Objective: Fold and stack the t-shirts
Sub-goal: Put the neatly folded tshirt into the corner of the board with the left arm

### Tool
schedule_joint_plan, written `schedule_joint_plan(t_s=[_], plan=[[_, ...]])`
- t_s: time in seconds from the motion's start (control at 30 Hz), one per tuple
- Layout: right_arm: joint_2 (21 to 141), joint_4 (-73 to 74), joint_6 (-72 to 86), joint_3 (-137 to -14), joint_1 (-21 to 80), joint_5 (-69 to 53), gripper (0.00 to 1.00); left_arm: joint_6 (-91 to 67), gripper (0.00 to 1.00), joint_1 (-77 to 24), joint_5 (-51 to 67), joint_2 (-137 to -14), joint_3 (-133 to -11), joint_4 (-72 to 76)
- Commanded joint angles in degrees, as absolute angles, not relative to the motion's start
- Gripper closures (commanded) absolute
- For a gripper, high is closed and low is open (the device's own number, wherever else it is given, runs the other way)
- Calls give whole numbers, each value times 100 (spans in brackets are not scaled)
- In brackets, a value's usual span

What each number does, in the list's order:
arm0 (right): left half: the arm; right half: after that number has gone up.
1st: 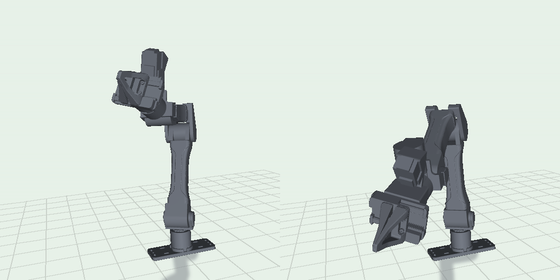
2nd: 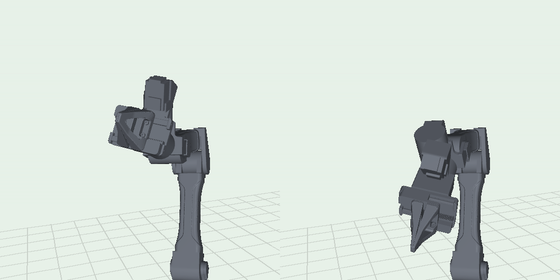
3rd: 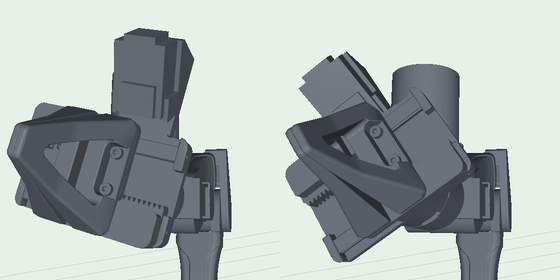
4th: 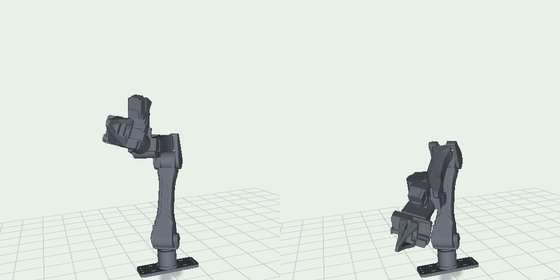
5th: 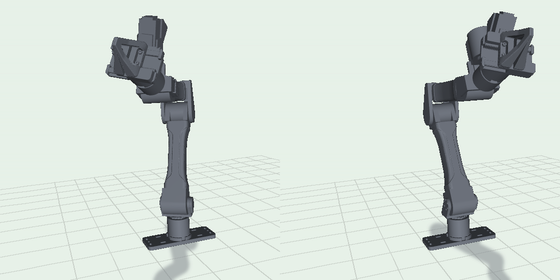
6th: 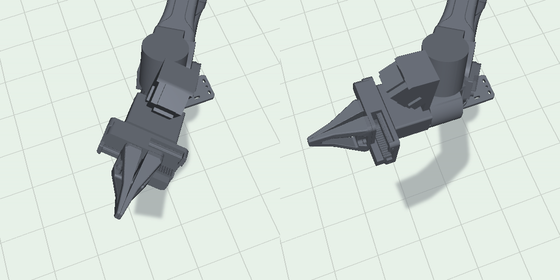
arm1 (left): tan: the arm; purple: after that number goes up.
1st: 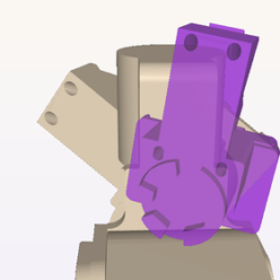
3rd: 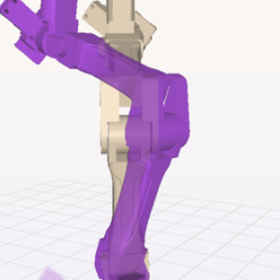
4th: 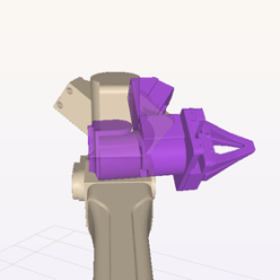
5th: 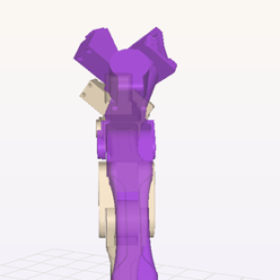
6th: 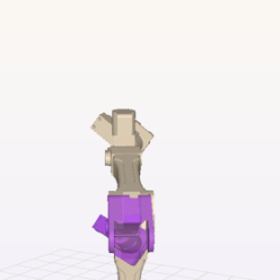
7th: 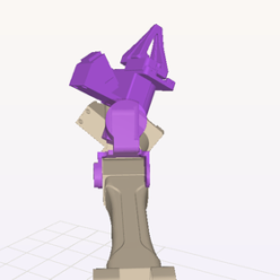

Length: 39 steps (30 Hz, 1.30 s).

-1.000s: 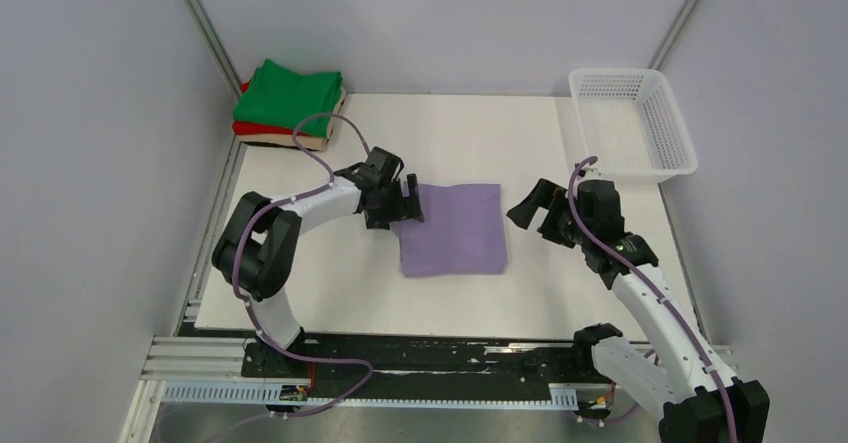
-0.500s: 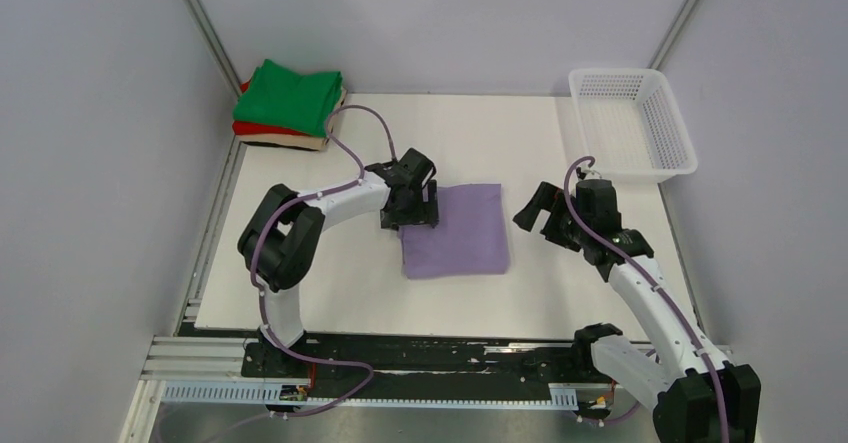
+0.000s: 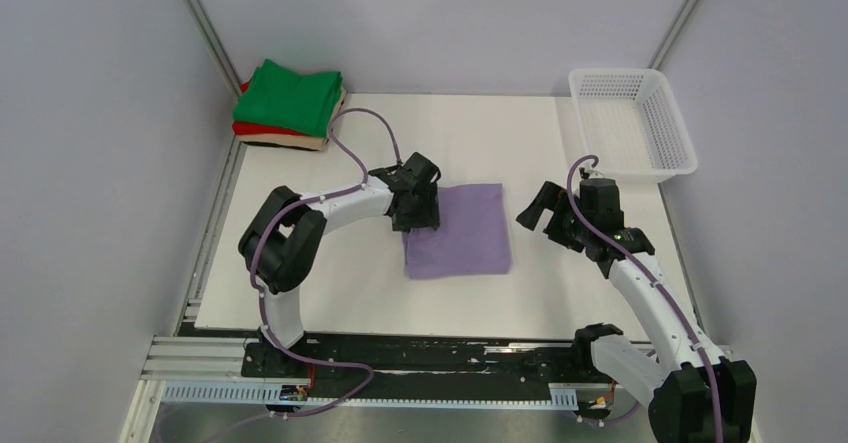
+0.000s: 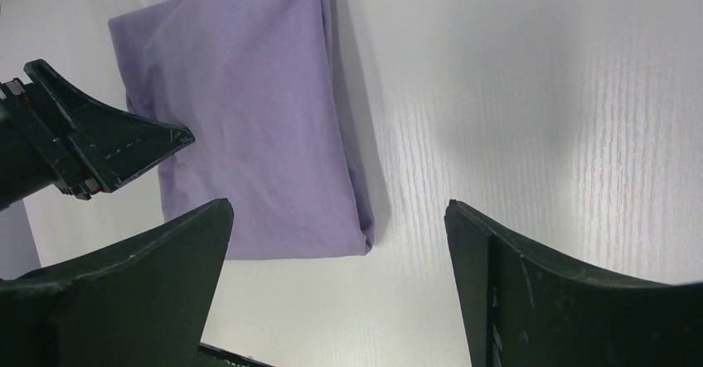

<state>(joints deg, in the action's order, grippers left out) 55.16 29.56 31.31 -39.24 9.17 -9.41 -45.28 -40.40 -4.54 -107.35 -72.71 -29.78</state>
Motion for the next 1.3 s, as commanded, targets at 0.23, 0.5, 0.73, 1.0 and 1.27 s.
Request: schedule_joint_plan(t_s=[0.23, 0.5, 0.73, 1.0, 1.27], plan=[[5449, 2840, 2988, -3923, 841, -1095, 0, -4818, 95, -3898, 141, -10764, -6989, -2194], [5397, 2842, 2962, -3985, 833, -1219, 0, -4552, 100, -3443, 1896, -9988, -5864, 115], [5382, 2816, 2927, -4063, 833, -1399, 0, -4717, 100, -3059, 3310, -9817, -4869, 2018], [5420, 2692, 2892, -4055, 834, -1716, 0, -4887, 100, -2755, 3806, -10063, -4242, 3020], [5440, 2704, 2874, -4113, 836, -1723, 0, -4394, 100, -2575, 3327, -10552, -4342, 2098]])
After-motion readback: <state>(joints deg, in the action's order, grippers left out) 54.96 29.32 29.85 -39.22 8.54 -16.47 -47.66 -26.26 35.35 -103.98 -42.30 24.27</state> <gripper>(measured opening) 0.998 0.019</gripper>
